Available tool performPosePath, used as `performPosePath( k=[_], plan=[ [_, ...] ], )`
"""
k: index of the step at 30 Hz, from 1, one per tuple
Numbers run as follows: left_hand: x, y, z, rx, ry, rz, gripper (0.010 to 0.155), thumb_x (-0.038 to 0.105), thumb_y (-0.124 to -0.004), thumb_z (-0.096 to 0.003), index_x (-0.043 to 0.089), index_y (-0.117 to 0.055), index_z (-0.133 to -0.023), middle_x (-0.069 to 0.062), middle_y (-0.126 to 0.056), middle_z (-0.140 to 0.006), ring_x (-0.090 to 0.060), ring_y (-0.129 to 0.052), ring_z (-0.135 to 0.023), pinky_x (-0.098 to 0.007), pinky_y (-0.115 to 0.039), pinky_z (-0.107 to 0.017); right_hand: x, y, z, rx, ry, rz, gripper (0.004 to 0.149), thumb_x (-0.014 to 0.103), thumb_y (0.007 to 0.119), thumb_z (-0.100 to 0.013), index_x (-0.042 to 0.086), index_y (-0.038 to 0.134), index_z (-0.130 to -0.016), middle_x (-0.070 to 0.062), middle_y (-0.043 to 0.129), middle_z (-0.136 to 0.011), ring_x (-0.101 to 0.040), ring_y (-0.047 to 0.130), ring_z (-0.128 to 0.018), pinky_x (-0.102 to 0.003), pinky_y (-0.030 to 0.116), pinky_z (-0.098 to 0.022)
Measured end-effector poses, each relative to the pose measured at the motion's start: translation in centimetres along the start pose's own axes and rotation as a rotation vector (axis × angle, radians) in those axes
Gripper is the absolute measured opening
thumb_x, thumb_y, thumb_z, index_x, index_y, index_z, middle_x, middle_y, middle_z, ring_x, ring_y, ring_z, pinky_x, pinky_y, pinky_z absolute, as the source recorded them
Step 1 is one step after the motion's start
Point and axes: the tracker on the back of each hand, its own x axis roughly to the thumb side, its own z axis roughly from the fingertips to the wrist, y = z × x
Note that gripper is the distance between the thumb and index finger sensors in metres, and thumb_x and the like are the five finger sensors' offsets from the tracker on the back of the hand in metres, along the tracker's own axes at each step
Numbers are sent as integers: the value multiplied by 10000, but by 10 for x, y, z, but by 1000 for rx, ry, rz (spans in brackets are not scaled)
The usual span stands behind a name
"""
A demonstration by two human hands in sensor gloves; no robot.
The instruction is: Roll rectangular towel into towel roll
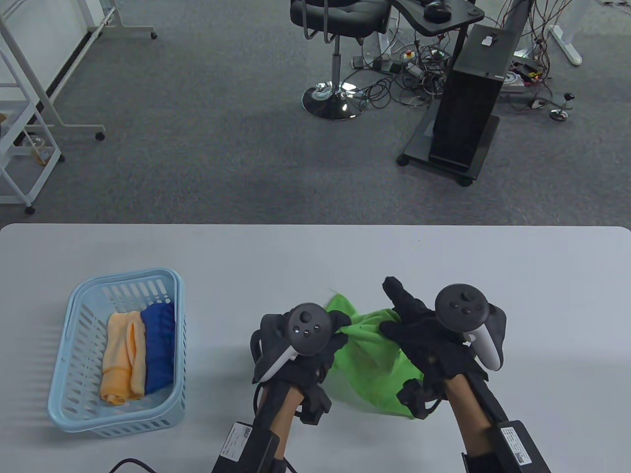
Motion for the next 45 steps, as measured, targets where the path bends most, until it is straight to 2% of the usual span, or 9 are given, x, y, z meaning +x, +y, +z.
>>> performPosePath(
  k=[4, 8, 15, 21, 27, 32, 37, 39, 45],
  plan=[
    [10, 4, -5, -87, -10, -185, 481, 295, -848, -392, 325, -893, -870, -69, -933, -786, -370, -785, -875, -669, -538, -673, 17, 5, -1, 64, 43, 297, 566, 317, 813, -327, 276, 798, -892, -26, 724, -746, -190, 916, -554, -539, 674, -624],
    [11, 3, -14, -66, 49, -400, 459, 365, -825, -393, 349, -925, -840, -46, -947, -779, -341, -839, -841, -642, -600, -660, 18, 3, -8, 49, 139, 364, 491, 418, 771, -330, 261, 857, -786, -44, 678, -804, -235, 873, -630, -532, 678, -611],
    [-3, 24, -53, -35, 156, 19, 463, 352, -820, -414, 298, -927, -862, -117, -997, -855, -107, -1080, -182, -401, -914, -240, -5, -27, -34, -145, 284, -42, 498, 390, 791, -318, 216, 860, -779, -145, 824, -847, -84, 1041, -265, -367, 911, -299],
    [11, 61, -85, 174, 31, 290, 439, 201, -829, -417, 258, -926, -842, -130, -950, -907, -250, -1101, -663, -496, -860, -507, 4, -69, -55, -414, 160, -274, 481, 231, 807, -315, 257, 826, -794, -95, 820, -855, -91, 1045, -592, -377, 874, -509],
    [44, 95, -61, 434, -160, 49, 445, 270, -879, -391, 278, -947, -830, -92, -964, -904, -215, -1093, -695, -482, -838, -553, 32, -107, -38, -673, -81, -124, 458, 201, 785, -321, 296, 824, -767, -42, 763, -898, -63, 1001, -668, -377, 807, -588],
    [47, 26, -25, 295, -177, -382, 457, 351, -889, -373, 288, -927, -824, -76, -963, -901, -201, -1090, -686, -493, -832, -555, 2, -52, -18, -536, -64, 73, 469, 181, 781, -325, 271, 810, -785, -65, 727, -919, -126, 966, -702, -437, 759, -602],
    [-8, -109, 7, -108, -67, -368, 471, 411, -874, -359, 281, -958, -804, -98, -983, -882, -229, -1098, -674, -518, -832, -538, -89, 69, 3, 96, 237, 464, 677, 310, 822, -314, 204, 635, -957, -141, 499, -1027, -280, 785, -861, -558, 635, -652],
    [-18, -136, 24, -174, -41, -321, 473, 428, -858, -364, 272, -972, -796, -110, -994, -874, -256, -1098, -666, -534, -828, -528, -105, 85, 15, 194, 277, 456, 754, 351, 826, -312, 182, 566, -999, -157, 425, -1048, -303, 706, -911, -581, 586, -674],
    [-22, -136, 52, -192, 26, -301, 481, 456, -832, -376, 293, -961, -810, -98, -994, -877, -278, -1075, -688, -542, -813, -533, -91, 90, 42, 93, 161, 177, 851, 534, 812, -275, 199, 550, -1012, -148, 366, -1062, -359, 580, -954, -625, 497, -685]
  ],
)
